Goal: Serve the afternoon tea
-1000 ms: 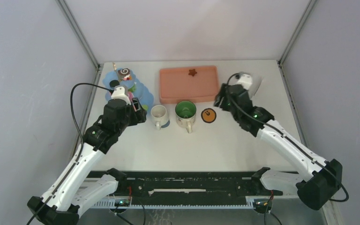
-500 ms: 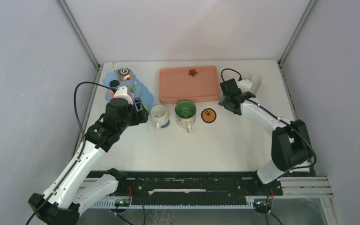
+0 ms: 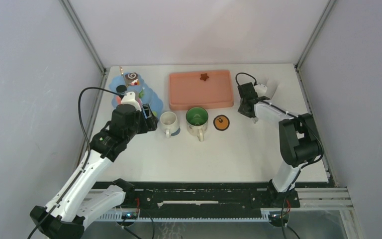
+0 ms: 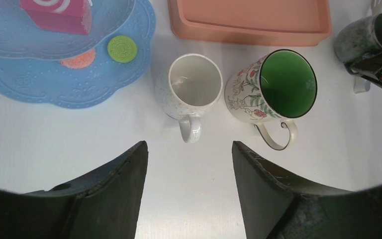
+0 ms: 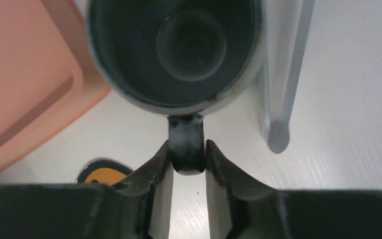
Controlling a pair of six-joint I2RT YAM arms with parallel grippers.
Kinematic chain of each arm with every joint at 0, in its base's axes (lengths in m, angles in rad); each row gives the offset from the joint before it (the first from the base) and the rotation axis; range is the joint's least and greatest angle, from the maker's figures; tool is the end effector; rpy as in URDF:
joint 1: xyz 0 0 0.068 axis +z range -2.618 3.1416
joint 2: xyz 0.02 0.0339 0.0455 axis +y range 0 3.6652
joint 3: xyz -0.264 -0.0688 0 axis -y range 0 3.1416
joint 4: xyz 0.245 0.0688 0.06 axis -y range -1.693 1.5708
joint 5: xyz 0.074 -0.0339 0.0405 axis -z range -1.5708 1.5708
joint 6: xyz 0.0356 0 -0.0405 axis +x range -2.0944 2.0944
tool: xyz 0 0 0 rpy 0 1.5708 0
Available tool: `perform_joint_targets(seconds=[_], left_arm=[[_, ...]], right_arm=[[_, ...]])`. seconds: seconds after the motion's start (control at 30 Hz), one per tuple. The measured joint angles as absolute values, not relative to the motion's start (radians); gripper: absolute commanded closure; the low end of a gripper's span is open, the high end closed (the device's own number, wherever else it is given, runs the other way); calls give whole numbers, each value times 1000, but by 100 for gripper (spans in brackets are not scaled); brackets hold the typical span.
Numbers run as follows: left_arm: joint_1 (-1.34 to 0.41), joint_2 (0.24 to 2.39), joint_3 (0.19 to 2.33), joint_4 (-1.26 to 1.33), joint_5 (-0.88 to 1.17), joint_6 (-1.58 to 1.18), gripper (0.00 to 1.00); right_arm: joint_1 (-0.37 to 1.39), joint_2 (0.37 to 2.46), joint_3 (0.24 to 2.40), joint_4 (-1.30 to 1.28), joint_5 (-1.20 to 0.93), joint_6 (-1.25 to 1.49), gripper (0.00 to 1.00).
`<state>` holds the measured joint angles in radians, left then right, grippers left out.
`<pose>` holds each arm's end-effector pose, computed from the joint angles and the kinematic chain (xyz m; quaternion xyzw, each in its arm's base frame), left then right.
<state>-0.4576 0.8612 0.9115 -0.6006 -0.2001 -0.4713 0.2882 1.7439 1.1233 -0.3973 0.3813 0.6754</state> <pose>0.1668 -0.0743 0.3291 -0.0547 0.8679 -0.1397 0.4735 0.3450 0.0885 0.1888 0.2325 0.9170 -0.0374 0.3220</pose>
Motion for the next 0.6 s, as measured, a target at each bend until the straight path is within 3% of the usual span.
perform_joint_targets(seconds=[0.03,0.07,0.33,0.6], left_arm=[[-458,861,912,-601,-198,-471,33],[-458,861,912,-601,-197,-471,32],[-458,861,912,-601,-195,-471,33],[-457,862,913,-601,-195,-471,32]], right_arm=[[287,1744,1124,-389,379,663,98],[285,1744,1126,-384,379,646,100],[310,1691,1103,-407,402,571,100],[490,1460,1005,-427,436,472,100]])
